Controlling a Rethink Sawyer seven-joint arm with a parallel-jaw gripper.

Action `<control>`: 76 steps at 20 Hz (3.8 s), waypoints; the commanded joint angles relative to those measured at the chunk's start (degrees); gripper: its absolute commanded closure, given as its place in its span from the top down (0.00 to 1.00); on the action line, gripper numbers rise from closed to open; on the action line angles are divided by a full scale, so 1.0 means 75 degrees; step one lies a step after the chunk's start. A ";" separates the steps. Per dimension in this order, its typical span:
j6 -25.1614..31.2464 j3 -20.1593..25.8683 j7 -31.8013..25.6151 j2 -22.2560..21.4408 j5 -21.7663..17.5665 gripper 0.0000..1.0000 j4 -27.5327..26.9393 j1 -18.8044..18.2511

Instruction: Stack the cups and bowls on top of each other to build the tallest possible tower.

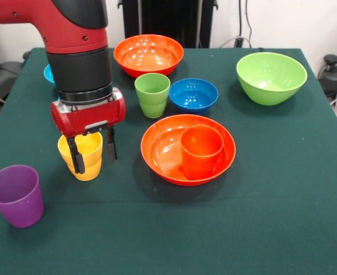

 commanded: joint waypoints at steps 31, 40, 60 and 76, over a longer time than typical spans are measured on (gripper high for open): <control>0.1192 -0.0700 -0.0297 -0.0258 -0.0542 1.00 -0.0177 0.0261; 0.1166 -0.0951 -0.0286 -0.0337 -0.0650 1.00 0.0034 0.0214; 0.0607 -0.1090 -0.0188 -0.0356 -0.0655 1.00 0.0309 0.0166; 0.0477 -0.1018 -0.0102 -0.0374 -0.0523 1.00 0.0536 0.0099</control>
